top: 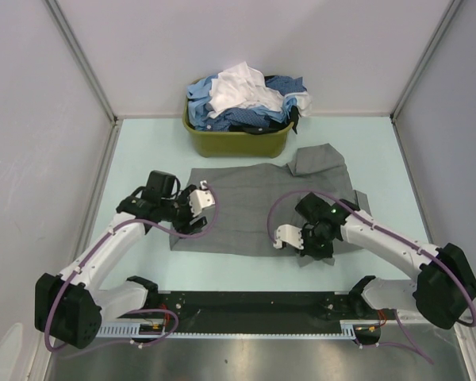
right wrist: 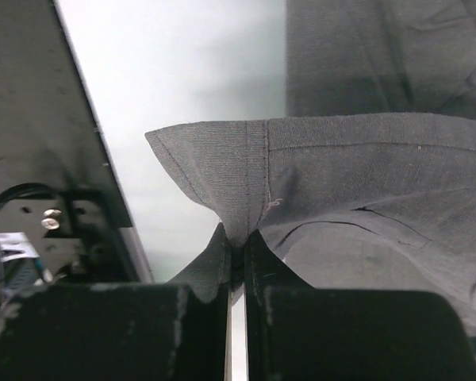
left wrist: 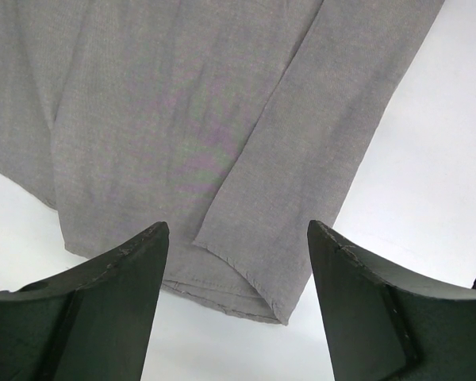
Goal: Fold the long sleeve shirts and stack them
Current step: Fold the shirt
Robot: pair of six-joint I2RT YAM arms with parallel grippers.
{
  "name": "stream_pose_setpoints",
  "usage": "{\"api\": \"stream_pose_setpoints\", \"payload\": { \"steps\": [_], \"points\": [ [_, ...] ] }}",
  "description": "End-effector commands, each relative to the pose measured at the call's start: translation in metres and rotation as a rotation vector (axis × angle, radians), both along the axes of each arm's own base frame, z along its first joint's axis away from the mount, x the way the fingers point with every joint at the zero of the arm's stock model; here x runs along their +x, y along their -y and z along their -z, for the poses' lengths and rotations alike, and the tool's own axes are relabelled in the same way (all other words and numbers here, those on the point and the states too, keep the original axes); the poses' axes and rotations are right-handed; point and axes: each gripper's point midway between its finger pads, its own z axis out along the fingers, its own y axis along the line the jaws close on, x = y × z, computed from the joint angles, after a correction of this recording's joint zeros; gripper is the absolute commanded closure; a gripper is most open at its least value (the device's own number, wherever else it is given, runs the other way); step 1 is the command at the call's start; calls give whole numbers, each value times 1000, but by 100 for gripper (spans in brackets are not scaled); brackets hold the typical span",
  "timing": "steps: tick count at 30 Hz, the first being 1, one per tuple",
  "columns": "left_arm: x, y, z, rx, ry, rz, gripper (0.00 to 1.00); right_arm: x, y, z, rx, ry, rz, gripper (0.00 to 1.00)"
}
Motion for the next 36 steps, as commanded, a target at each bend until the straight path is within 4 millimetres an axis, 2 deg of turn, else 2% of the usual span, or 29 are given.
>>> {"api": "stream_pose_setpoints", "payload": {
  "steps": [1,2,3,4,5,6,8,10,13,14,15,18,19,23,25,26,27,28,29,33,36],
  "points": [
    [6,-1,-7,-41,9,-14,24,-7,-18,-26,86,-82,51,100],
    [9,-2,-11,-62,-1,-40,24,-6,-24,-30,106,-110,73,100],
    [13,-8,-15,-92,-16,-72,24,3,-43,-51,191,-116,85,100],
    [18,-9,-22,-116,-19,-92,24,9,-51,-60,227,-143,159,100],
    [20,-11,-26,-143,-40,-122,23,24,-67,-78,286,-137,183,100],
    [24,-15,-31,-183,-57,-152,23,26,-80,-88,346,-190,213,100],
    [30,-17,-41,-229,-78,-200,22,43,-102,-97,409,-237,315,100],
    [34,-19,-50,-276,-95,-247,22,62,-127,-114,501,-236,344,100],
    [37,-20,-57,-318,-112,-299,20,84,-155,-114,571,-298,448,100],
    [38,-21,-59,-328,-110,-314,11,89,-161,-114,587,-326,501,100],
    [37,-22,-58,-338,-124,-329,10,92,-169,-110,597,-360,523,100],
    [34,-22,-57,-374,-172,-369,7,114,-192,-116,685,-377,586,100],
    [32,-20,-58,-400,-200,-388,2,118,-196,-117,700,-381,598,100],
    [27,-6,-70,-533,-288,-394,2,130,-210,-121,740,-351,637,100],
    [17,8,-76,-635,-410,-395,2,130,-215,-124,759,-338,640,100],
    [21,11,-81,-673,-408,-391,2,131,-215,-124,763,-331,652,100],
    [17,16,-81,-722,-493,-436,1,130,-218,-127,776,-321,641,100],
    [22,18,-87,-758,-477,-423,1,131,-219,-128,775,-300,640,100],
    [21,21,-86,-790,-542,-467,1,124,-222,-125,758,-296,612,100],
    [27,35,-96,-831,-553,-473,0,113,-230,-119,727,-289,576,100],
    [24,47,-93,-827,-573,-486,0,108,-239,-118,731,-279,567,96]
  ]
}}
